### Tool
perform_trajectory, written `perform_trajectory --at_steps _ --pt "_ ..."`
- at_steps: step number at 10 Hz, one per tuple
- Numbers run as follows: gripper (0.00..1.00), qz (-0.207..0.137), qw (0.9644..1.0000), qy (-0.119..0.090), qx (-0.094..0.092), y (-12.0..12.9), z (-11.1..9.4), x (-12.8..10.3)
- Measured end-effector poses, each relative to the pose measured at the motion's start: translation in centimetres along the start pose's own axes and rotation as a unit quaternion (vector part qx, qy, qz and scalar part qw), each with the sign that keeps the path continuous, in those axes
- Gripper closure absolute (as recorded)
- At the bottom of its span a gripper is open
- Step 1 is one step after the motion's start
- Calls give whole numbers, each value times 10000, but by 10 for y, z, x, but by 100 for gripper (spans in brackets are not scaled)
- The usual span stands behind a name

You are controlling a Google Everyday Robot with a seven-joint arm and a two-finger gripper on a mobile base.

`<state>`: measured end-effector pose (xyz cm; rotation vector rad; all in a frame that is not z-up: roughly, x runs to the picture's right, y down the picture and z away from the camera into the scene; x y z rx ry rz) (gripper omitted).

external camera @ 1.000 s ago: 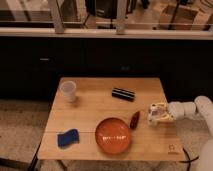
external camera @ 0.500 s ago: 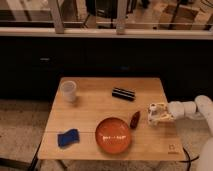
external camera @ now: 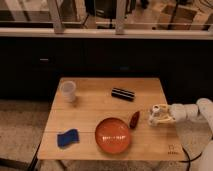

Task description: Stand the bottle upright

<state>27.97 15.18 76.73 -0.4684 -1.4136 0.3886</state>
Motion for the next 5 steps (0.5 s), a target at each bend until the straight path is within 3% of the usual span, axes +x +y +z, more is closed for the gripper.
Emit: perform_trajectory --at_steps 3,4,5 --pt "37 9 10000 17 7 1 -1 -1" --pt "24 5 10000 2 2 1 -1 -2" --pt "21 4 10000 0 3 1 -1 -2"
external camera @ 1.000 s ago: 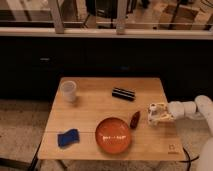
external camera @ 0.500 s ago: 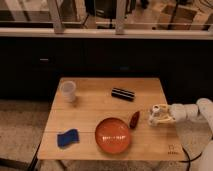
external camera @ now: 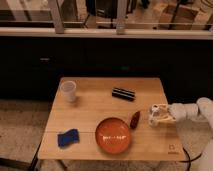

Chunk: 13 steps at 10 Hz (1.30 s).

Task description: Stand the bottle upright

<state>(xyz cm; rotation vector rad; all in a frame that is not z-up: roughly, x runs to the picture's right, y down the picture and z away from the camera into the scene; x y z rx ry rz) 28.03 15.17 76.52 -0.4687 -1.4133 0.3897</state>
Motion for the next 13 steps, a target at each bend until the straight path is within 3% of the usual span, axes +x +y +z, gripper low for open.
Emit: perform_trajectory --at_steps 2,6,9,13 --pt "20 -5 10000 -61 60 -1 -3 1" --pt "20 75 9979 -437 467 0 -32 16" --pt "20 79 9975 -463 526 -1 -36 16" --pt "20 55 9984 -290 476 0 -38 8"
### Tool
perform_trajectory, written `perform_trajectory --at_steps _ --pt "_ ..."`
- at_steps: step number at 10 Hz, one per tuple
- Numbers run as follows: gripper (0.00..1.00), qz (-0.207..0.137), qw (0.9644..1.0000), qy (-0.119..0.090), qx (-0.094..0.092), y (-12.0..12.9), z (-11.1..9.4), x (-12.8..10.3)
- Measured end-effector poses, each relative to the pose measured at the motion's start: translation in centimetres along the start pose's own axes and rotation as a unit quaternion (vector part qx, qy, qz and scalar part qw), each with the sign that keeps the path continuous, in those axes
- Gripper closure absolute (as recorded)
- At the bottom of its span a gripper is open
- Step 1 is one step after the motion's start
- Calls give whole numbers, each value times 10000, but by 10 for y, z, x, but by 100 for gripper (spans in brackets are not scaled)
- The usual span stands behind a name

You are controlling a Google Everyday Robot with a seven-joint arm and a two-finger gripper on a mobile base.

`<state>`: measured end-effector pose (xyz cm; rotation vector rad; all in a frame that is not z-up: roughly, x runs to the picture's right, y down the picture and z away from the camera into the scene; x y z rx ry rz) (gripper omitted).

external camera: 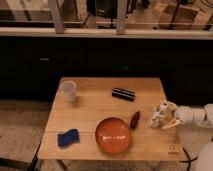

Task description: Stand the bottle upright

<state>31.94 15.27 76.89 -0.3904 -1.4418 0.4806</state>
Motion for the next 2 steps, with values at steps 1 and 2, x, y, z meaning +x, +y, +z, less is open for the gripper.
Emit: perform_trajectory --at_steps 1,2 --pt "20 3 10000 46 -22 0 0 -2" --pt "20 12 10000 81 -54 0 1 -5"
